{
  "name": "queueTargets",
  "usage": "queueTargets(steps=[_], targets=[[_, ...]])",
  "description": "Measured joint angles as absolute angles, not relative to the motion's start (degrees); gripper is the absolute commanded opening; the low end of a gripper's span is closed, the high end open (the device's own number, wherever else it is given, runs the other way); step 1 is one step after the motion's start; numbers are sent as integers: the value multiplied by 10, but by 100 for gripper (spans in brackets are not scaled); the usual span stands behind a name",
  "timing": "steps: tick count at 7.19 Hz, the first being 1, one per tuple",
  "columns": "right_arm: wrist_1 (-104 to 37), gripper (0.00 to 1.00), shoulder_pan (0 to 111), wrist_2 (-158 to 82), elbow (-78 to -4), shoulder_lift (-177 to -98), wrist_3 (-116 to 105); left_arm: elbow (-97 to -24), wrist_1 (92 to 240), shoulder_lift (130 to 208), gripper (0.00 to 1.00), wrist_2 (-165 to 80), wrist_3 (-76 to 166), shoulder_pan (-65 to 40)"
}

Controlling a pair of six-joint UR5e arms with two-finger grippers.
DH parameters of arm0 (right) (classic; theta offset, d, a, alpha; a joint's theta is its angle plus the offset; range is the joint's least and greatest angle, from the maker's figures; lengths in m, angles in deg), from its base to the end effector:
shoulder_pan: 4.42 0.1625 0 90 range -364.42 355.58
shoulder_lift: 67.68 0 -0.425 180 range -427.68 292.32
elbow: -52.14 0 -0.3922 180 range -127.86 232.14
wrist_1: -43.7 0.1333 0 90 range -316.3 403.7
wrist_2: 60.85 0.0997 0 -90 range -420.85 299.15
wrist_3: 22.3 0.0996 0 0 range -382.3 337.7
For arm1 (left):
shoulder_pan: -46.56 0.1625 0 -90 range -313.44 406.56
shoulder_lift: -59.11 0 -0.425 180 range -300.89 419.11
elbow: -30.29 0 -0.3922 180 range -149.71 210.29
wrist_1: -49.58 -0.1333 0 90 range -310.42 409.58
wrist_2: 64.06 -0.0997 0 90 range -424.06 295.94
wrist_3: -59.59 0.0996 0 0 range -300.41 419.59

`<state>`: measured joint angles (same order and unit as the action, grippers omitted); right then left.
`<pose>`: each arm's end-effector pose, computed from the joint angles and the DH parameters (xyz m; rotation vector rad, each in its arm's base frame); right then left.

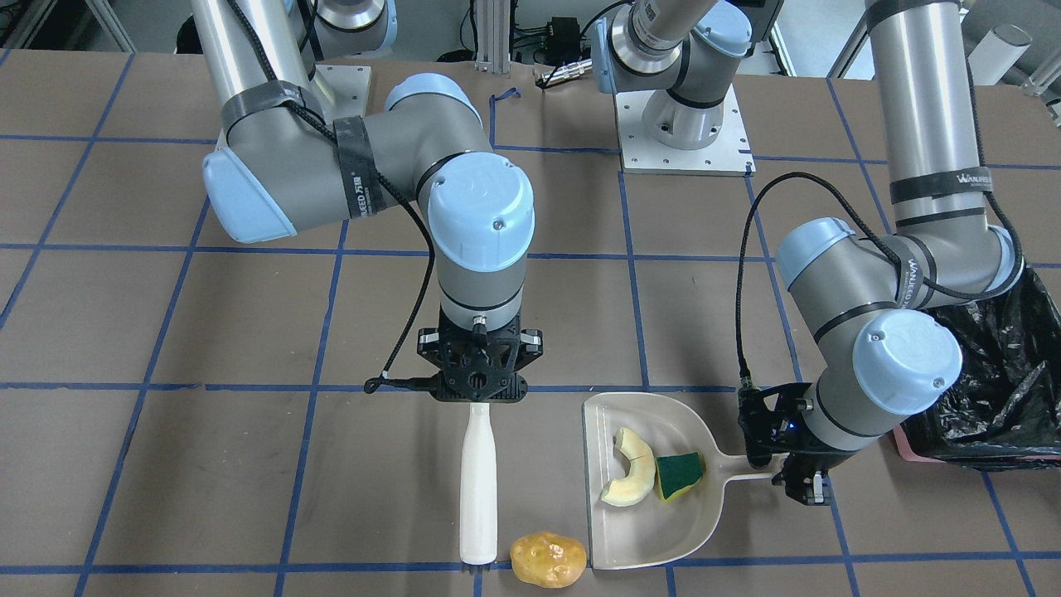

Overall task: Sweep and dump trash into bin
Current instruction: 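Sweep the sponge and banana peel into the dustpan with the right gripper's brush, then sweep the yellow potato into the dustpan with the brush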

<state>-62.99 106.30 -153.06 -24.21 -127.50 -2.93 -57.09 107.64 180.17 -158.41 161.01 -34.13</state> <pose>0.3651 -0.5992 0.3191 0.0365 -3.1060 0.0246 -0.0157 -0.6812 0.2467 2.1921 2.1177 0.0423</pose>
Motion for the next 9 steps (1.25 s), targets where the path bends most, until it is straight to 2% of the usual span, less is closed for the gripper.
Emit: queueTargets(steps=[3, 9], targets=[[-687, 0, 1053, -1543, -233, -1219, -67, -571, 1076, 1802, 0, -1585, 1609, -341], [-697, 0, 1053, -1559, -152, -1140, -93, -571, 1076, 1803, 0, -1586, 1608, -341]])
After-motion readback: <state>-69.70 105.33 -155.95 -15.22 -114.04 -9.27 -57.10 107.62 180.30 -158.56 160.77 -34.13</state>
